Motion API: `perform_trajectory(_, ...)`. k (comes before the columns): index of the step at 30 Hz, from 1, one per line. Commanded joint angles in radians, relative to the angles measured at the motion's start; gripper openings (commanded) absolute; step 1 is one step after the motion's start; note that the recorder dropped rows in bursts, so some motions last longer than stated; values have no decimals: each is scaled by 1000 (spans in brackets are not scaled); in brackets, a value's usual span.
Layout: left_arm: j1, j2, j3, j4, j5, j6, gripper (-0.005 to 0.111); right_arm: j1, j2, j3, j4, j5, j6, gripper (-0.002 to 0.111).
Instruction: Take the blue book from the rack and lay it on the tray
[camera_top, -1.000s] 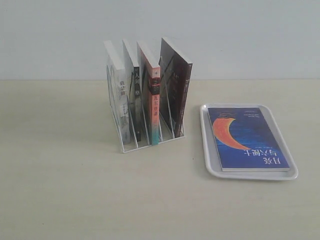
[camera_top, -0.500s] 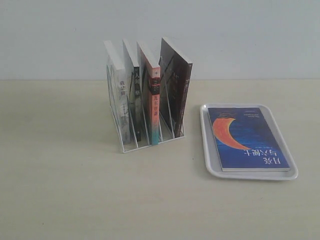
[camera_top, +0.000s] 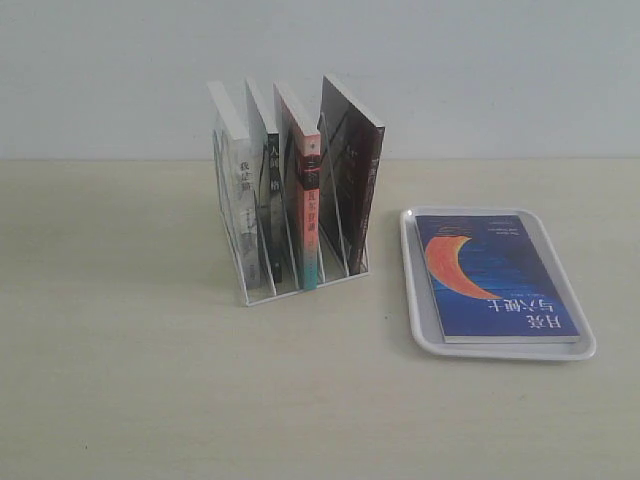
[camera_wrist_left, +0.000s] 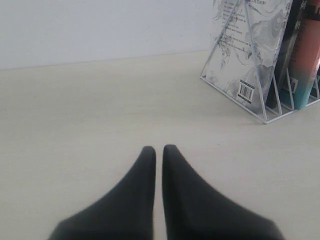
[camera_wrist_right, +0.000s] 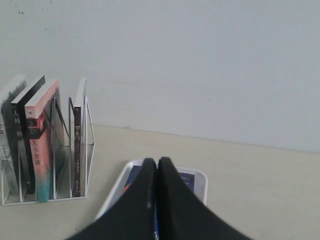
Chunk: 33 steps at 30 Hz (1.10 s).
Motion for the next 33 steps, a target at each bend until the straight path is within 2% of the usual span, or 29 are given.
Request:
perform_trajectory(1, 0, -3, -3, 1, -15, -7, 5, -12, -139, 104, -26, 12, -7, 0)
perform_trajectory(10, 0, -3, -3, 1, -15, -7, 5, -12, -187, 292, -58, 7, -7, 0)
perform_trajectory(16, 0, -3, -3, 1, -15, -7, 5, -12, -264, 400, -64, -15, 75, 0)
perform_trajectory(19, 0, -3, -3, 1, -15, -7, 5, -12, -289, 407, -128, -10, 148, 0)
perform_trajectory(22, 0, -3, -3, 1, -15, -7, 5, -18, -289, 407, -270, 33, 289, 0)
perform_trajectory(33, 0, -3, -3, 1, -15, -7, 5, -18, -289, 407, -268, 31, 244, 0)
